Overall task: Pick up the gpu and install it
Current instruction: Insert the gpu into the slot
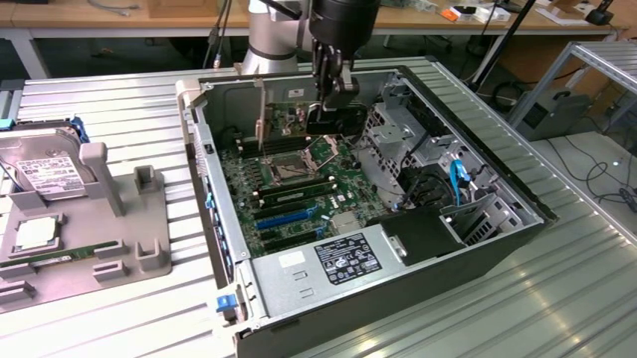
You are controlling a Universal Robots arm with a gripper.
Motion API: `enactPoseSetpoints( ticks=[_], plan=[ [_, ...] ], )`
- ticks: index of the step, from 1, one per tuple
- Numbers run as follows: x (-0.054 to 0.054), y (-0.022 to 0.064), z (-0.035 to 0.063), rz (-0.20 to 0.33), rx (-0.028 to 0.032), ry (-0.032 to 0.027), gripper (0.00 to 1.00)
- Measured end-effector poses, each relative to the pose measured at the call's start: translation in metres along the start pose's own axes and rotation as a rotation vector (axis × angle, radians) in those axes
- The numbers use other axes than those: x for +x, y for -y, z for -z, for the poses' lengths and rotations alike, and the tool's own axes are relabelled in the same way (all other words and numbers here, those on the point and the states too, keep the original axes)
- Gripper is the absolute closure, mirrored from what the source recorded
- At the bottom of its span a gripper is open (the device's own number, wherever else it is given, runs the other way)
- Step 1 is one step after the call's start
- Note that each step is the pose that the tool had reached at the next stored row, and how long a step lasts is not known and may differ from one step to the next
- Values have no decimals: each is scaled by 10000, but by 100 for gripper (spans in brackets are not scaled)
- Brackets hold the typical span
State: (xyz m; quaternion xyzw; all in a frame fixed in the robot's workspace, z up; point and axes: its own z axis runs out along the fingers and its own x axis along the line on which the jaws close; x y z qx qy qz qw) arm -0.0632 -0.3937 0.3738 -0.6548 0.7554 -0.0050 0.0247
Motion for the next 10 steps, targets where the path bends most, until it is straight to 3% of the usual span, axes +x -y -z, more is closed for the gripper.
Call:
enactPoseSetpoints(
  ticks=[10],
  plan=[
    [-2,14,-11,665,-20,24,73]
  ],
)
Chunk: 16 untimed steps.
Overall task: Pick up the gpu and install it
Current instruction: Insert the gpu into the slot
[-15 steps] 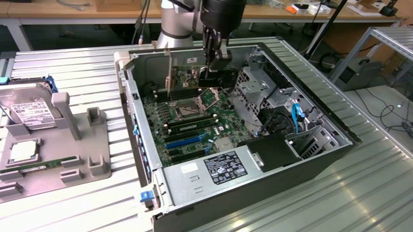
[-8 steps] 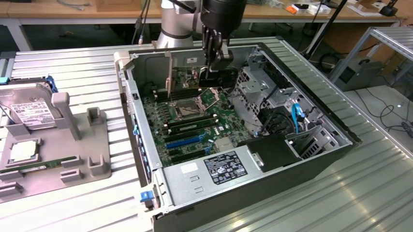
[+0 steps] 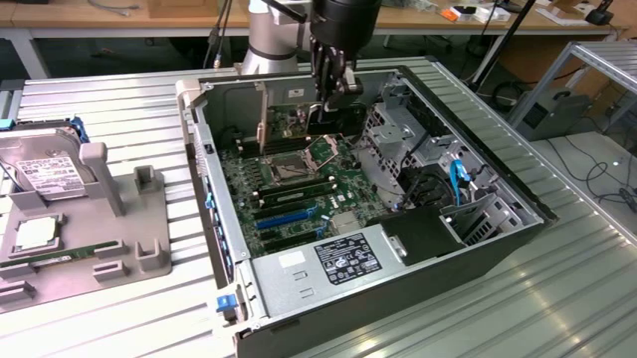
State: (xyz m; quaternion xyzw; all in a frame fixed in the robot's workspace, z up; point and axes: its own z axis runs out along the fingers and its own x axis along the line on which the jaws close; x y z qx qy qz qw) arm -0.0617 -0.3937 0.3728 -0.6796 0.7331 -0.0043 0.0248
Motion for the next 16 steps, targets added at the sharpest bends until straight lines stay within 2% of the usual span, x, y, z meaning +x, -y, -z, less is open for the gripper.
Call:
enactPoseSetpoints(
  ticks=[16],
  plan=[
    [-1,14,-15,1073,-33,37,73]
  ],
)
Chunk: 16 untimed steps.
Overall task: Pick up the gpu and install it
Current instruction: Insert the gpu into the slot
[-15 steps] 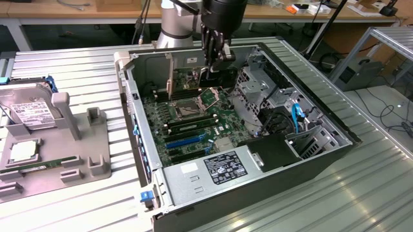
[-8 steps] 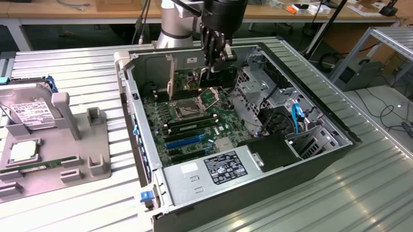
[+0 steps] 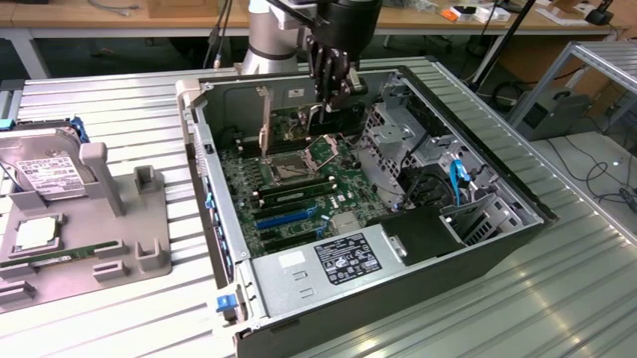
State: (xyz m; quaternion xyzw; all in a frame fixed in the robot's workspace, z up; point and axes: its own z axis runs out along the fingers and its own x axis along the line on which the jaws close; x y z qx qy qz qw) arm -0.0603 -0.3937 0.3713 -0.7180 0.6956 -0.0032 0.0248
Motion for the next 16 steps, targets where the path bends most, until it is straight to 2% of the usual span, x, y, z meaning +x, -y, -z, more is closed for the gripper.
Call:
enactPoseSetpoints(
  ticks=[12,16],
  plan=[
    [3,1,-5,151,-4,6,73],
    [46,0,-5,151,-5,5,73]
  ],
)
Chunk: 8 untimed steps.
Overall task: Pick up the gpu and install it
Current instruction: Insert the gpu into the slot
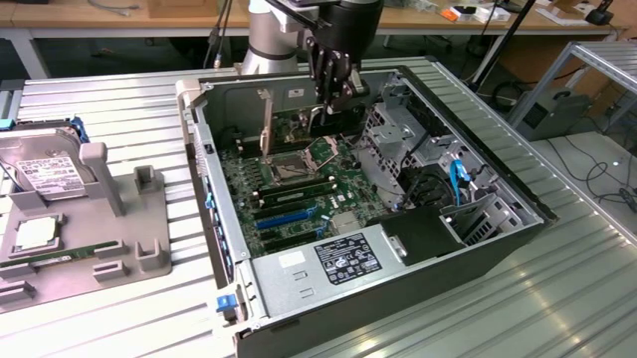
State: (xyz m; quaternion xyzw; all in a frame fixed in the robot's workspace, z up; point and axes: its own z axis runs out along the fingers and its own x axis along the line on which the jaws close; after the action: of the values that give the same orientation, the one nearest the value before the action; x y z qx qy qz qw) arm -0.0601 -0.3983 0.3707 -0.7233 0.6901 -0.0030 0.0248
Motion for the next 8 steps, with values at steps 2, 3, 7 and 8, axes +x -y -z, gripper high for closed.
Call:
enactPoseSetpoints(
  ticks=[2,3,7,8],
  plan=[
    [22,-1,0,-1,0,-1,73],
    [33,-2,0,-1,0,-1,73],
    [58,-3,-2,0,0,-6,73],
    [61,-3,-3,-1,0,-6,73]
  ],
)
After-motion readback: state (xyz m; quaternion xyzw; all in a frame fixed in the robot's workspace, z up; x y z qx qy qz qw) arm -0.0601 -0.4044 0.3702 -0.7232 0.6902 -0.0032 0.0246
